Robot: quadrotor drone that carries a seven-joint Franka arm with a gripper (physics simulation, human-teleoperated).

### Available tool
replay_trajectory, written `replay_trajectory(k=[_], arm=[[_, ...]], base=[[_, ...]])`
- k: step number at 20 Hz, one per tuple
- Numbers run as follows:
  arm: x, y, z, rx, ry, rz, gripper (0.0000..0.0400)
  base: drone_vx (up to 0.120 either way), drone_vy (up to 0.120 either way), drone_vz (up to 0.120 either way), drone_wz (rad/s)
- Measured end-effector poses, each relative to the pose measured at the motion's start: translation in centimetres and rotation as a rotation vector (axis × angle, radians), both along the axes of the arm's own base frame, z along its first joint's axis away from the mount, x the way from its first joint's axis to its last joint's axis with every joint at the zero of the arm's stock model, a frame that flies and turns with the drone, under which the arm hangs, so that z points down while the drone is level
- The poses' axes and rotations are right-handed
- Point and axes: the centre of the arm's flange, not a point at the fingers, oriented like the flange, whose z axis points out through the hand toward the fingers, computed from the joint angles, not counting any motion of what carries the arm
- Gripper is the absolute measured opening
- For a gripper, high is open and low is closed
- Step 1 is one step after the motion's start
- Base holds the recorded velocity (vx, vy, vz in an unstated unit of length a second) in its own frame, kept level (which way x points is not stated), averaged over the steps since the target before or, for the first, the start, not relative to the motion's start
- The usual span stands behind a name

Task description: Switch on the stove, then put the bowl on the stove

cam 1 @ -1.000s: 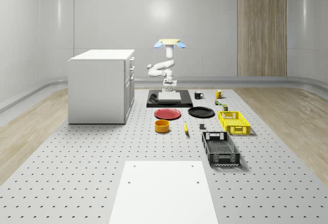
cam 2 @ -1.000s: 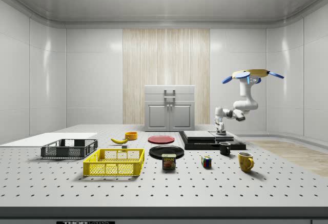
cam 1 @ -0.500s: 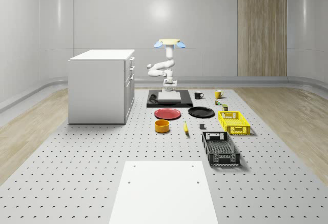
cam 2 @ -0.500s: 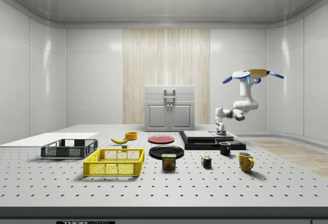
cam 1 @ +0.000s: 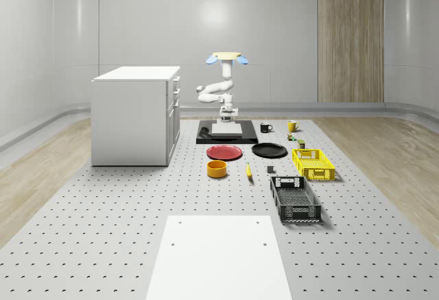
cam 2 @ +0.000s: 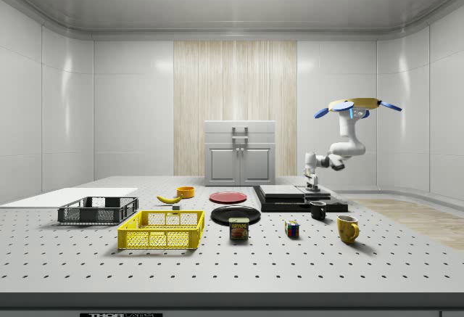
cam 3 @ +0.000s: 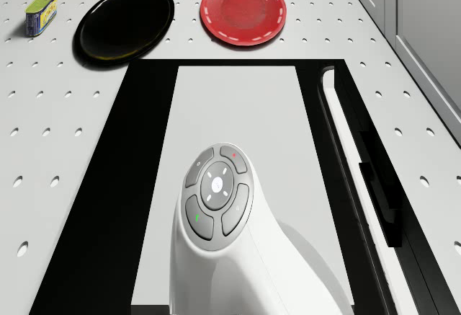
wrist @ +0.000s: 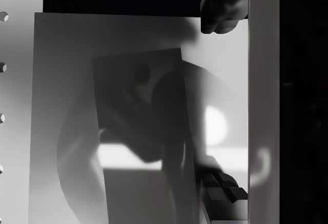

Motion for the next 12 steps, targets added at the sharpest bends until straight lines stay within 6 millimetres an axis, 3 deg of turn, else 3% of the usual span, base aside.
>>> replay_trajectory(k=[1, 5, 10, 12], arm=[[-0.04, -0.18, -0.03, 0.000, -0.001, 0.004, 0.0400], [-0.14, -0.63, -0.10, -0.001, -0.005, 0.014, 0.0400], [-0.18, -0.84, -0.14, -0.001, -0.007, 0.019, 0.0400], [-0.19, -0.88, -0.14, -0.001, -0.007, 0.020, 0.0400]], base=[[0.000, 0.000, 0.000, 0.000], [0.120, 0.000, 0.000, 0.000], [0.120, -0.120, 0.000, 0.000], [0.120, -0.020, 0.000, 0.000]])
